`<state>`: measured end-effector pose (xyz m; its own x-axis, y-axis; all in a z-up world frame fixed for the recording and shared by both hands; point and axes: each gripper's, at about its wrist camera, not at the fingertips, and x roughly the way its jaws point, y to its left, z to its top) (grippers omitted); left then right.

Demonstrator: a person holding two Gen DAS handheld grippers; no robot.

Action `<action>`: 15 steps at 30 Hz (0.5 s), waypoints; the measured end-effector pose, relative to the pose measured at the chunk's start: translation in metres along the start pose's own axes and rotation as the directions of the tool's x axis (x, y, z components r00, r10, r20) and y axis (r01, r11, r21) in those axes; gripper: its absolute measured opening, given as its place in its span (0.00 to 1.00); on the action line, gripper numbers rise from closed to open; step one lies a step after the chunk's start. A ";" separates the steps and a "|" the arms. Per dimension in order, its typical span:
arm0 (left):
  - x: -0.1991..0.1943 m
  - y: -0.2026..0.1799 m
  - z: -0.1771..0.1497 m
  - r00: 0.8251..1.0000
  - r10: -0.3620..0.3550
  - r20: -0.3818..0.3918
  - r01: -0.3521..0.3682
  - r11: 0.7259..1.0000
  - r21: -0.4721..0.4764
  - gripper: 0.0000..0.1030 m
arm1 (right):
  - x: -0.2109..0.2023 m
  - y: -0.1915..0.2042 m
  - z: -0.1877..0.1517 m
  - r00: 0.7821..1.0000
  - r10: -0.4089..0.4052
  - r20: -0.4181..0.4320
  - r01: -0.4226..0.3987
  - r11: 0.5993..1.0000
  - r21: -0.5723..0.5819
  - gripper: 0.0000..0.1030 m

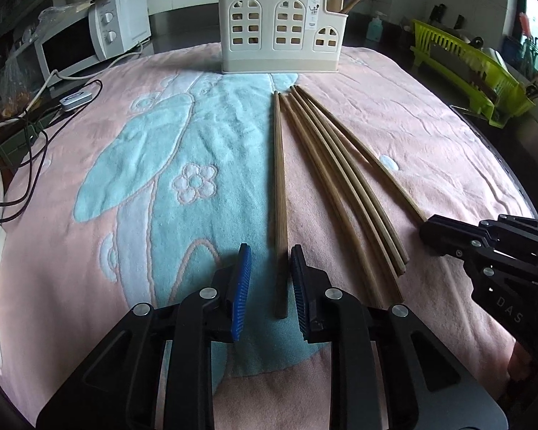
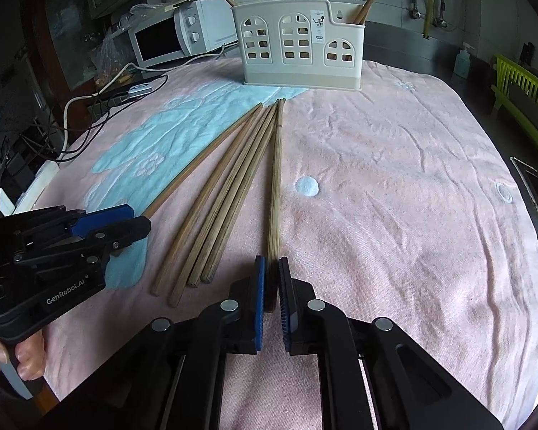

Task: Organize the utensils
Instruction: 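Close the left tool on a wooden chopstick while the right tool grasps another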

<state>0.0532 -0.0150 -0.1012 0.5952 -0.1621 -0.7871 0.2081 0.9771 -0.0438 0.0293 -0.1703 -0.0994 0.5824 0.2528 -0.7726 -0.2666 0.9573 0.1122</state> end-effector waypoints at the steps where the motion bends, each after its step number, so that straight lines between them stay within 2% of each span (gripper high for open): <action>1: 0.000 0.000 0.000 1.000 0.000 -0.001 0.000 1.000 0.008 0.21 | -0.001 0.000 0.000 1.000 0.000 0.003 0.000 1.000 0.004 0.07; 3: -0.001 0.000 -0.001 1.000 -0.006 0.001 0.006 1.000 0.017 0.18 | -0.007 0.001 -0.001 1.000 0.000 0.014 0.000 1.000 0.002 0.07; 5: -0.002 0.002 -0.001 1.000 -0.021 0.001 0.021 1.000 0.005 0.08 | -0.015 0.003 -0.001 0.999 -0.001 0.032 0.001 1.000 -0.006 0.07; 6: -0.004 0.004 -0.001 1.000 -0.030 0.003 0.030 1.000 -0.001 0.06 | -0.019 0.003 0.000 0.999 -0.002 0.042 0.003 1.000 -0.009 0.07; 11: -0.022 0.005 0.001 0.996 -0.048 0.077 0.048 0.999 0.002 0.06 | -0.051 0.005 0.016 0.991 -0.002 0.133 0.005 1.000 -0.022 0.07; 15: -0.047 0.012 0.010 0.982 -0.055 0.182 0.058 0.998 -0.009 0.06 | -0.073 0.006 0.031 0.980 0.001 0.198 0.005 1.000 -0.029 0.07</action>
<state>0.0356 0.0030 -0.0583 0.7141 -0.2381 -0.6584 0.2349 0.9674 -0.0950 0.0091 -0.1791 -0.0230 0.7228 0.2768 -0.6331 -0.2861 0.9539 0.0904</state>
